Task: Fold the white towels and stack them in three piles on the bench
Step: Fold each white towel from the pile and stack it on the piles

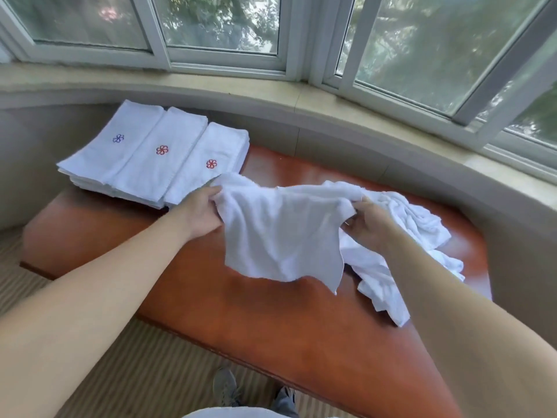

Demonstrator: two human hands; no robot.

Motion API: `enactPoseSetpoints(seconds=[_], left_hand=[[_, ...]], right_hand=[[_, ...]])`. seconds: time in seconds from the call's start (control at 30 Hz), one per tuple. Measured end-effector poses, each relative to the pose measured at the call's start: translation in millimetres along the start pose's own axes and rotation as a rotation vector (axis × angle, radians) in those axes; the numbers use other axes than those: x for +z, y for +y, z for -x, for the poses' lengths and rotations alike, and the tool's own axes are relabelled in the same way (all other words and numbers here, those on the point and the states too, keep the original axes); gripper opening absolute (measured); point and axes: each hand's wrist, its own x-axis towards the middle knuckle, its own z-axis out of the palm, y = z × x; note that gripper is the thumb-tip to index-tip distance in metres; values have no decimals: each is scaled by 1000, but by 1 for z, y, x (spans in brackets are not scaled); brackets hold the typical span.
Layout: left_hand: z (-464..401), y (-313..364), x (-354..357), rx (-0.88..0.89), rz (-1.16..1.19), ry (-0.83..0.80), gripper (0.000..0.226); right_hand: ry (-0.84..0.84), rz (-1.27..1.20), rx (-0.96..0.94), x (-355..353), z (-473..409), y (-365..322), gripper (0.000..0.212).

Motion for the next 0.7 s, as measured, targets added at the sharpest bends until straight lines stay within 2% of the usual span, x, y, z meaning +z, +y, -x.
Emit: enactPoseSetpoints(seconds=[0.07, 0.1, 0.13, 0.17, 0.2, 0.23, 0.3, 0.37, 0.53, 0.7], left_hand=[[3, 19, -1, -42, -150, -146, 29], [6, 20, -10, -123, -339, -165, 26], [9, 16, -25, -198, -637, -137, 25], [12, 8, -41, -246, -986, -82, 26], [12, -2, -56, -251, -1236, 20, 30], [11, -13, -68, -202, -1351, 126, 34], [6, -29, -77, -78, -1219, 271, 39], [1, -38, -74, 35, -1076, 347, 34], [-5, -43, -71, 175, -1134, 349, 51], [-4, -40, -80, 256, -1115, 455, 33]], right_hand=[[-167, 234, 69, -2, 1, -14, 34], [-192, 487, 152, -8, 4, -14, 31], [-190, 789, 249, -18, 8, -10, 29], [-105, 1040, 315, -28, 11, -3, 29], [28, 1215, 304, -38, 11, 3, 29], [154, 1218, 229, -44, 9, 12, 27], [311, 983, 9, -46, 2, 25, 28], [337, 878, -102, -36, -5, 33, 39], [301, 926, -205, -27, -9, 41, 47], [311, 922, -310, -29, -4, 40, 54]])
